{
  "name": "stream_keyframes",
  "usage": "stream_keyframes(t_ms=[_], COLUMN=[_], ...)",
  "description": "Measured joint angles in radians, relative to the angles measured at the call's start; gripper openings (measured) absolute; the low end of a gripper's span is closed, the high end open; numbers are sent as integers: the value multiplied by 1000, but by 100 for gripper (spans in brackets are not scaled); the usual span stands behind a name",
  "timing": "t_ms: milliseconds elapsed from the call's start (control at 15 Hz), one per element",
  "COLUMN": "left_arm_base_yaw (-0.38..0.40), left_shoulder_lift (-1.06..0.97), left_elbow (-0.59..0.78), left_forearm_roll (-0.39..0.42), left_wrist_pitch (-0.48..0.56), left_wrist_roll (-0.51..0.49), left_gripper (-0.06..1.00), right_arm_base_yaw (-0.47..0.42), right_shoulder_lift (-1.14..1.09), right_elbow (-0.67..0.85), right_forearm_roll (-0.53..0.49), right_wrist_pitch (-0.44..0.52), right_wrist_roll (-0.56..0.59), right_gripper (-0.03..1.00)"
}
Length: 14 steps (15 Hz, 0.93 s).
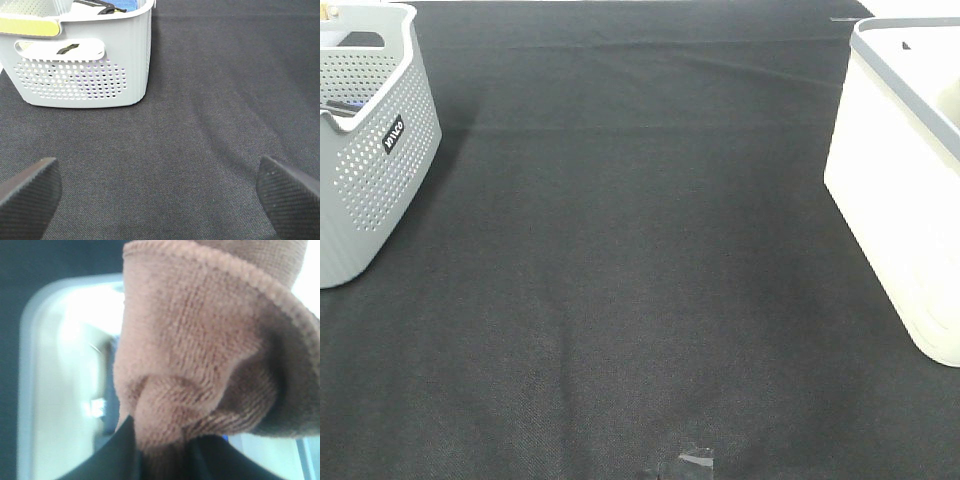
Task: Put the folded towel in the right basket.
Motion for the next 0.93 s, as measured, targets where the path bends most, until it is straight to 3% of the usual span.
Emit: stream_keyframes(t_ms=[200, 267, 333, 467, 533, 667, 933], left_arm_base_yaw=[0, 0, 0, 0, 0, 0, 0], left_shoulder_lift=[0, 0, 0, 0, 0, 0, 0], left_elbow=[0, 0, 0, 0, 0, 0, 0], left_forearm_roll=[0, 0, 0, 0, 0, 0, 0], left_wrist_pitch=[0, 0, 0, 0, 0, 0, 0], left_wrist_roll=[0, 0, 0, 0, 0, 0, 0], left_gripper=[99, 99, 99, 99, 99, 99, 99], right_arm_base_yaw=[-32, -32, -32, -32, -32, -32, -32], right_shoulder_lift=[97, 123, 130, 132, 132, 132, 132], right_elbow=[17, 17, 17, 17, 17, 17, 17], right_forearm_roll=[3, 28, 43, 38, 21, 21, 21], right_wrist_pitch=[-1, -1, -1, -2, -2, -2, -2], right_wrist_roll=[22, 42, 54, 62, 62, 62, 61], right_gripper=[17, 22, 35, 78, 89, 96, 97])
